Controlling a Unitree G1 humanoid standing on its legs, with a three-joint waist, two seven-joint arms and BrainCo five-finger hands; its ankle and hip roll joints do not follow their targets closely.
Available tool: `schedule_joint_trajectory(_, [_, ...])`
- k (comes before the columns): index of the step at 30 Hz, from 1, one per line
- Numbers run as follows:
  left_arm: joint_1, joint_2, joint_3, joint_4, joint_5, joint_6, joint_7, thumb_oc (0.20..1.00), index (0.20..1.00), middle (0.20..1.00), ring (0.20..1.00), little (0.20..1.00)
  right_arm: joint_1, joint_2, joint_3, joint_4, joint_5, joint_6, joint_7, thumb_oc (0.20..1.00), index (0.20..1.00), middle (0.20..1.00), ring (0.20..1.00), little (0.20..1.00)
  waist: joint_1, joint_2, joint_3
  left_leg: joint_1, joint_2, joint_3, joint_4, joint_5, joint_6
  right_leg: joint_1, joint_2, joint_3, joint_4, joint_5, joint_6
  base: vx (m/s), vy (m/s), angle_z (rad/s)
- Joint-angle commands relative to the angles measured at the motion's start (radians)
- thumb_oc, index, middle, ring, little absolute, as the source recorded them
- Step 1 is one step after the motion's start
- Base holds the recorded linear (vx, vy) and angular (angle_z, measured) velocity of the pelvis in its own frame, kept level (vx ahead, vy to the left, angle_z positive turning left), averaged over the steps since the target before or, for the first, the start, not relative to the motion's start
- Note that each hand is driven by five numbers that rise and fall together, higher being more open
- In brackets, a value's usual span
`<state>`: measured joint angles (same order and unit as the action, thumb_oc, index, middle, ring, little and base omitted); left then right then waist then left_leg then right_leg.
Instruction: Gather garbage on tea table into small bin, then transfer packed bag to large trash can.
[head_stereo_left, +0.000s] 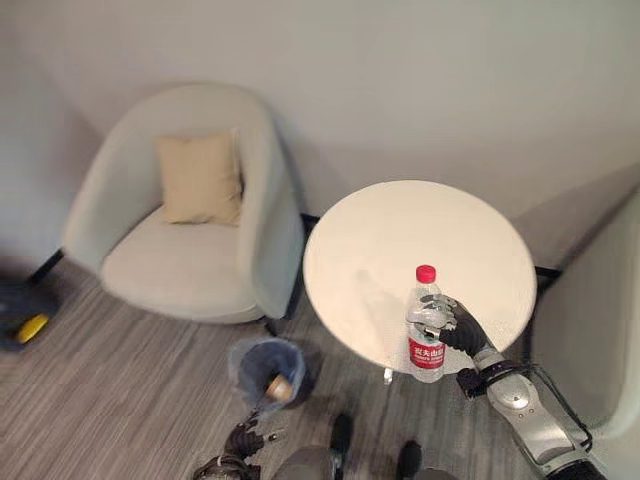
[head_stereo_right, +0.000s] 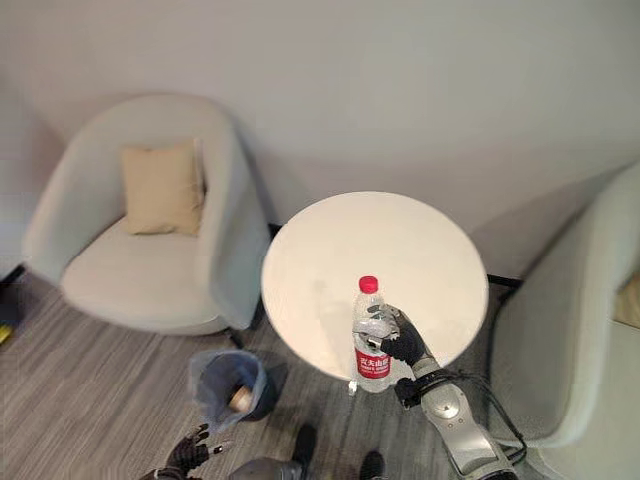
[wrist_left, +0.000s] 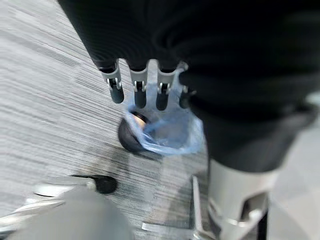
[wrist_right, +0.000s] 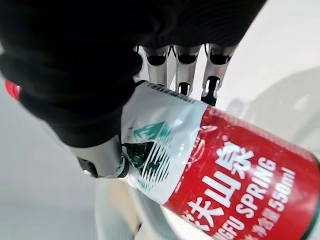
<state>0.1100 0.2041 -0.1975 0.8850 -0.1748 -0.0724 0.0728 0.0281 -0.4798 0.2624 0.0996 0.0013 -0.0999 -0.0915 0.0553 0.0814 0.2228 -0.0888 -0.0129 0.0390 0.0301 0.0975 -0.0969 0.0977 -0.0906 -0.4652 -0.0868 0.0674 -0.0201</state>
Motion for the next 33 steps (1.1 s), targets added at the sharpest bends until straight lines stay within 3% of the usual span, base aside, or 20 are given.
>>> schedule_joint_trajectory(1, [-0.035,0.048,-0.012,-0.022,0.029,-0.026,0.002,1.0,1.0,1.0,1.0,1.0,-0.091,0.001,-0.019,-0.08,-0.003,-0.078,-0.043,0.2,0.2,0.2,0.2,0.2,-0.008,-0.05,-0.015,-0.032,0.045,0.054,0.062,-0.078,0.023,-0.003,-0.029,0.097,0.048,-0.167,0.09,-0.07,0.119,0.87])
schedule_joint_trajectory(3, [-0.052,0.052,-0.014,-0.049,0.032,-0.029,0.015,1.0,1.0,1.0,1.0,1.0,-0.13,-0.006,-0.028,-0.077,-0.018,-0.07,-0.07,0.2,0.2,0.2,0.2,0.2,-0.034,-0.054,-0.021,0.007,0.097,0.19,0.092,-0.118,0.022,-0.014,-0.061,0.047,0.051,-0.156,0.098,0.02,0.218,0.99])
schedule_joint_trajectory(5, [-0.047,0.043,-0.012,-0.044,0.038,-0.031,0.017,1.0,1.0,1.0,1.0,1.0,-0.149,-0.003,-0.035,-0.071,-0.021,-0.055,-0.078,0.2,0.2,0.2,0.2,0.2,-0.042,-0.039,-0.049,0.071,0.102,0.225,0.039,-0.156,0.021,0.003,-0.074,0.028,0.051,-0.162,0.123,0.23,0.338,1.01])
schedule_joint_trajectory(9, [-0.04,0.068,0.02,-0.053,0.031,-0.025,0.02,1.0,1.0,1.0,1.0,1.0,-0.191,0.037,-0.016,-0.053,-0.02,-0.049,-0.071,0.2,0.2,0.2,0.2,0.2,-0.008,-0.063,-0.035,0.051,0.058,0.204,0.078,-0.207,0.068,-0.02,-0.146,0.035,0.155,-0.167,0.148,0.12,0.335,0.6])
schedule_joint_trajectory(10, [-0.048,0.089,0.03,-0.057,0.029,-0.019,0.025,1.0,1.0,1.0,1.0,1.0,-0.195,0.048,-0.01,-0.066,-0.018,-0.054,-0.069,0.2,0.2,0.2,0.2,0.2,-0.004,-0.073,-0.014,0.028,0.039,0.189,0.089,-0.198,0.095,-0.077,-0.151,0.082,0.234,-0.155,0.139,0.02,0.335,0.37])
schedule_joint_trajectory(11, [-0.047,0.102,0.037,-0.078,0.027,-0.019,0.025,1.0,1.0,1.0,1.0,1.0,-0.191,0.043,-0.013,-0.08,-0.021,-0.055,-0.064,0.2,0.2,0.2,0.2,0.2,-0.015,-0.069,-0.003,0.026,0.023,0.163,0.084,-0.199,0.108,-0.146,-0.116,0.184,0.293,-0.16,0.136,-0.01,0.244,0.5])
schedule_joint_trajectory(12, [-0.049,0.102,0.038,-0.084,0.023,-0.022,0.027,1.0,1.0,1.0,1.0,1.0,-0.198,0.042,-0.008,-0.083,-0.02,-0.055,-0.06,0.2,0.2,0.2,0.2,0.2,-0.02,-0.066,0.008,0.026,0.014,0.15,0.079,-0.201,0.114,-0.186,-0.098,0.226,0.305,-0.155,0.14,0.08,0.173,0.56])
schedule_joint_trajectory(14, [-0.047,0.101,0.04,-0.073,0.027,-0.022,0.026,1.0,1.0,1.0,1.0,1.0,-0.189,0.041,-0.001,-0.091,-0.03,-0.055,-0.051,0.2,0.2,0.2,0.2,0.2,-0.026,-0.061,0.019,0.047,-0.002,0.12,0.061,-0.201,0.125,-0.229,-0.064,0.262,0.302,-0.148,0.13,0.12,0.092,0.71])
schedule_joint_trajectory(16, [-0.044,0.102,0.037,-0.077,0.03,-0.024,0.019,1.0,1.0,1.0,1.0,1.0,-0.161,0.027,-0.007,-0.095,-0.036,-0.053,-0.041,0.2,0.2,0.2,0.2,0.2,-0.041,-0.07,0.038,0.048,-0.041,0.047,0.068,-0.196,0.13,-0.261,-0.023,0.322,0.277,-0.135,0.132,0.09,-0.006,0.53])
schedule_joint_trajectory(17, [-0.033,0.101,0.042,-0.062,0.043,-0.022,0.015,1.0,1.0,1.0,1.0,1.0,-0.154,0.019,-0.007,-0.094,-0.042,-0.059,-0.035,0.2,0.2,0.2,0.2,0.2,-0.036,-0.078,0.034,0.041,-0.056,0.03,0.08,-0.202,0.128,-0.233,-0.026,0.325,0.249,-0.132,0.125,0.06,-0.078,0.83])
schedule_joint_trajectory(25, [0.011,0.099,0.058,-0.021,0.056,-0.014,0.011,1.0,1.0,1.0,1.0,1.0,-0.167,-0.017,0.045,-0.075,-0.056,-0.048,0.0,0.2,0.2,0.2,0.2,0.2,-0.011,-0.083,0.017,0.036,-0.044,0.011,0.065,-0.191,0.101,-0.176,-0.02,0.287,0.162,-0.123,0.117,0.05,-0.088,0.52])
schedule_joint_trajectory(29, [-0.013,0.105,0.029,-0.053,0.048,-0.021,0.015,1.0,1.0,1.0,1.0,1.0,-0.226,-0.026,0.09,-0.049,-0.046,-0.043,0.002,0.2,0.2,0.2,0.2,0.2,-0.001,-0.073,0.063,-0.019,-0.037,-0.002,0.073,-0.17,0.085,-0.207,-0.027,0.263,0.168,-0.122,0.111,-0.1,-0.052,0.09])
schedule_joint_trajectory(33, [-0.068,0.115,-0.005,-0.082,0.019,-0.031,0.034,1.0,1.0,1.0,1.0,1.0,-0.328,-0.012,0.134,-0.013,-0.035,-0.045,-0.024,0.2,0.2,0.2,0.2,0.2,0.007,-0.062,0.13,-0.145,-0.029,-0.009,0.144,-0.156,0.075,-0.33,-0.047,0.249,0.25,-0.126,0.098,-0.19,-0.042,-0.07])
